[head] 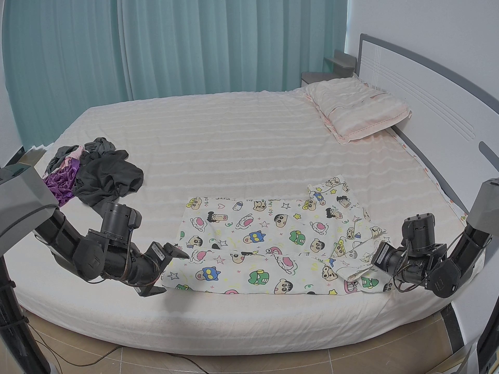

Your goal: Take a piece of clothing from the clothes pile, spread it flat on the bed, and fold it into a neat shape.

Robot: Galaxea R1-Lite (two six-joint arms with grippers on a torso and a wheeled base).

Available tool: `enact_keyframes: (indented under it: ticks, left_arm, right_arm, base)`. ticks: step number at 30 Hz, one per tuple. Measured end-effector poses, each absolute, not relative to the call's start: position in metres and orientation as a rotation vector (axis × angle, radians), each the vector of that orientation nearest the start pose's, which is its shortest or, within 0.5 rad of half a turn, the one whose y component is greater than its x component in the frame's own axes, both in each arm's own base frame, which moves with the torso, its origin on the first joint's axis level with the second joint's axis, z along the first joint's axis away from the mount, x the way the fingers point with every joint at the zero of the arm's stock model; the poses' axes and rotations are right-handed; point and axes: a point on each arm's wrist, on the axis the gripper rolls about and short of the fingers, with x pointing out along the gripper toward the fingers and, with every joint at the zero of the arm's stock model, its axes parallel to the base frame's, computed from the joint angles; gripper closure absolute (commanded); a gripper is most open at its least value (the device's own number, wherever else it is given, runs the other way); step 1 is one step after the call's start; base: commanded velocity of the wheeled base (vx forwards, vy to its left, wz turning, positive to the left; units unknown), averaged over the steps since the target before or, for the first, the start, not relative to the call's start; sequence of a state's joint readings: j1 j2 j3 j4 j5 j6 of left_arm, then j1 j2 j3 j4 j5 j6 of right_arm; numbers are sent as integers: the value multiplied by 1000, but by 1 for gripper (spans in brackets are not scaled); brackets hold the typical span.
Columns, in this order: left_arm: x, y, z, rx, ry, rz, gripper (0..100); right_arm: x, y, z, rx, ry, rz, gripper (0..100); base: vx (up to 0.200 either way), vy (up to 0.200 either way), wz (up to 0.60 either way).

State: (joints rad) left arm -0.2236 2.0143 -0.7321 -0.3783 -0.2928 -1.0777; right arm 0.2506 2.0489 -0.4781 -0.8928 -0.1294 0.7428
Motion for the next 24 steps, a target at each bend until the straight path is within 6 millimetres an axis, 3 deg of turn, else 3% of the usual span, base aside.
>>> enact_keyframes:
  ticks: [11, 12, 24]
  left_arm:
    - [304, -76, 44, -1006, 1085, 60, 0]
    - [304, -76, 44, -1006, 1085, 60, 0]
    - [304, -76, 44, -1005, 1086, 61, 0]
  right_arm:
    - [265, 79, 18, 594, 709, -122, 100]
    - [264, 81, 16, 603, 703, -122, 0]
    - [235, 84, -1, 589, 703, -86, 0]
  base:
    - [0, 0, 0]
    - [0, 0, 0]
    - [0, 0, 0]
